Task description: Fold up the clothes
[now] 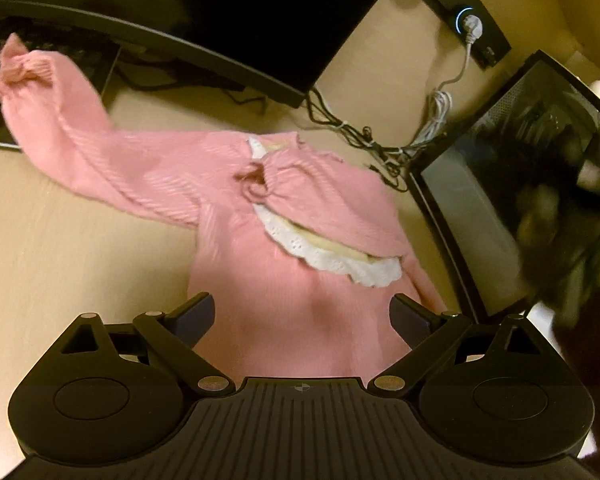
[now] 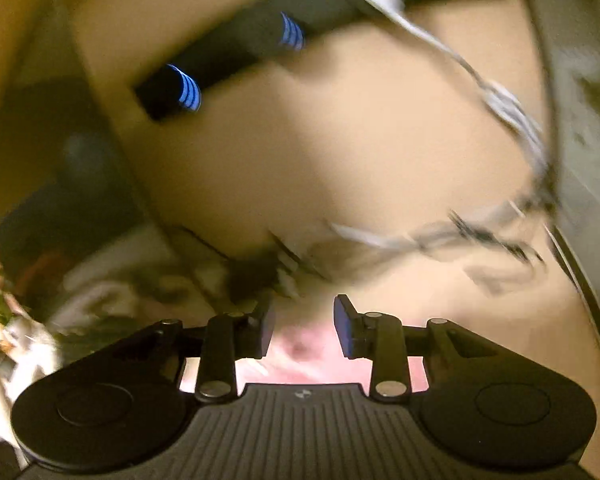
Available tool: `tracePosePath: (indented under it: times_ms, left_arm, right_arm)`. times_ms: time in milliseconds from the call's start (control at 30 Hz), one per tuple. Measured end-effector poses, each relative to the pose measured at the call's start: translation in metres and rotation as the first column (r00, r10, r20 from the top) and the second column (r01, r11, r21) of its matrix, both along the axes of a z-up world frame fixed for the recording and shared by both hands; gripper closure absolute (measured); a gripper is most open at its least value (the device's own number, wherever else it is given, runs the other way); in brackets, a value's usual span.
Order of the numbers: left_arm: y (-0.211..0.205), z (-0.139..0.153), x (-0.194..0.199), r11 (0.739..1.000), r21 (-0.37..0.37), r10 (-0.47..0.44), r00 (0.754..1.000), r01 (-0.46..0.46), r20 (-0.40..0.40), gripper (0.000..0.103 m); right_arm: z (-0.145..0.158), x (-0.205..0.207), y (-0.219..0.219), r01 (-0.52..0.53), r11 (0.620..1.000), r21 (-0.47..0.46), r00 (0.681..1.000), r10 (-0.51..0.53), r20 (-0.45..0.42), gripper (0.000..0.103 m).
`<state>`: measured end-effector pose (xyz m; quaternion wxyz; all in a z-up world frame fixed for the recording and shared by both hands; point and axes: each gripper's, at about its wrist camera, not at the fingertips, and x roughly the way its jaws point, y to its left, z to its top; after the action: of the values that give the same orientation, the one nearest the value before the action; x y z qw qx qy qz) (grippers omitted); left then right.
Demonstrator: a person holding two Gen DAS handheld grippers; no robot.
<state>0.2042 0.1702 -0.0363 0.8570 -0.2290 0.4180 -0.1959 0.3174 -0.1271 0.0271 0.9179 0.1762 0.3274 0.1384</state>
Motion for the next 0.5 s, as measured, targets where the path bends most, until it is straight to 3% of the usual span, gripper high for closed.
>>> tracePosePath:
  times_ms: [167, 300, 367, 500]
  left_arm:
    - [0.006, 0.002, 0.008, 0.998, 0.039, 0.047, 0.999, -0.047, 0.000, 0.006]
    - [0.040, 0.006, 0.016, 0.972, 0.075, 0.225, 0.974, -0.225, 0.013, 0.006]
    - [0.065, 0.007, 0.024, 0.924, 0.101, 0.368, 0.930, -0.368, 0.023, 0.006]
    - [0.110, 0.006, 0.048, 0.780, 0.131, 0.610, 0.790, -0.612, 0.060, 0.006]
  right_arm:
    - [-0.090, -0.011, -0.010, 0.026, 0.988, -0.151, 0.977, -0.057, -0.207, 0.072]
    - [-0.090, -0.027, -0.002, -0.013, 0.962, -0.274, 0.989, -0.027, -0.143, 0.072]
    - [-0.077, -0.040, 0.004, -0.039, 0.948, -0.317, 0.997, 0.014, -0.082, 0.069]
    - [-0.052, -0.059, 0.011, -0.046, 0.946, -0.320, 0.999, 0.046, -0.009, 0.054]
